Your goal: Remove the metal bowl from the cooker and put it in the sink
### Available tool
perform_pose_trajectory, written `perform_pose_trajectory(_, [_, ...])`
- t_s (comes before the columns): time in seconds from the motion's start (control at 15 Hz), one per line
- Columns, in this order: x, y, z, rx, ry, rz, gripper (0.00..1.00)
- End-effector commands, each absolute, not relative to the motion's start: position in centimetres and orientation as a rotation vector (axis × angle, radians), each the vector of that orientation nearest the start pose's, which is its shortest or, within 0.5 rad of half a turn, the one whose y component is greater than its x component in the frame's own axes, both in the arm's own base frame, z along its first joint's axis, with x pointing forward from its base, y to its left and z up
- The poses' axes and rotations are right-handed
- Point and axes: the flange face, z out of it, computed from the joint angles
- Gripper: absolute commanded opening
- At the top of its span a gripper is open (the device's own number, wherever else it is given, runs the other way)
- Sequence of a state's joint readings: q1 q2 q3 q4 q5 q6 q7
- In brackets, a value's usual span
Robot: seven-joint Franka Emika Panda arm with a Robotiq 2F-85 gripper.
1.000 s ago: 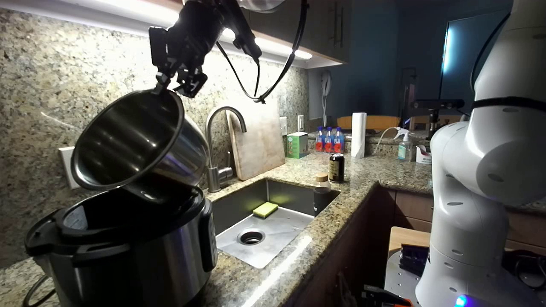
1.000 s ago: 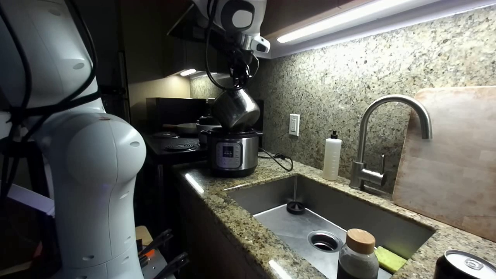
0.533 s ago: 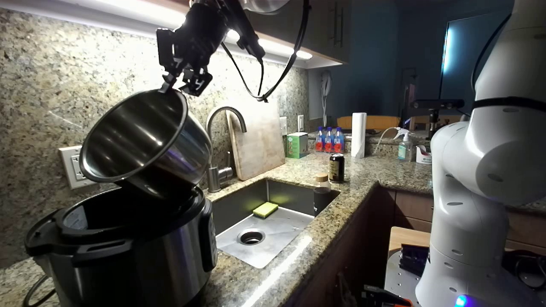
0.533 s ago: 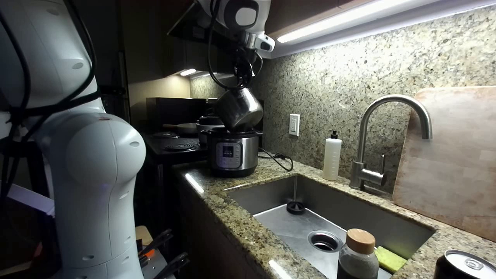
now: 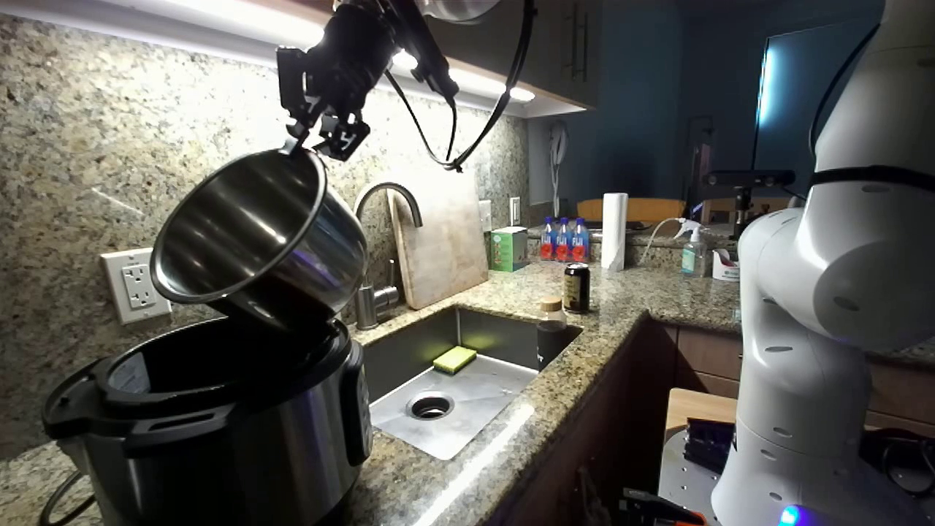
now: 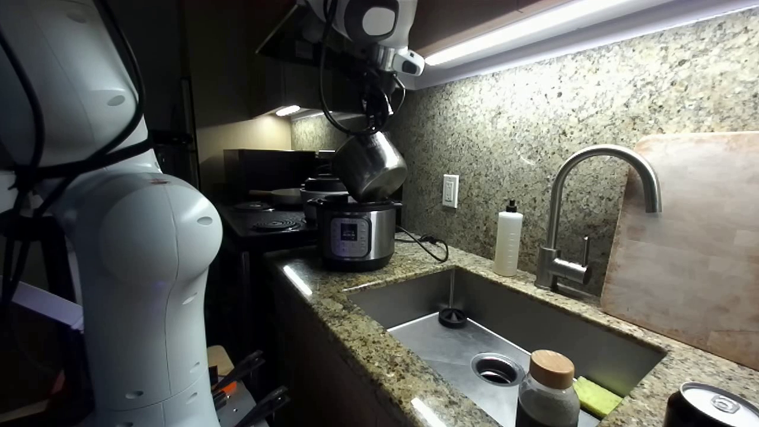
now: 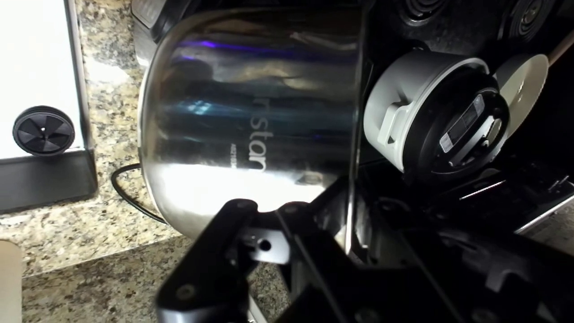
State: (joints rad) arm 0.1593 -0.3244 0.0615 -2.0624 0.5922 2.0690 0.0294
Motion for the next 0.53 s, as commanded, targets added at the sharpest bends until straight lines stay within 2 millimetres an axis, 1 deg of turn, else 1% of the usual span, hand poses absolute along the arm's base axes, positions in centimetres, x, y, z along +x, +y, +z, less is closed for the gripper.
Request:
perform_pose_trajectory(0.0, [46.0,13.1,61.5,-2.536,0.054,-0.333,0.06])
perform_pose_trajectory(0.2, [46.2,12.3,60.4,-2.535,0.106,-0.307,0.06])
perform_pose_trajectory(0.47, [46.5,9.9,57.5,-2.495,0.231,-0.221,0.05])
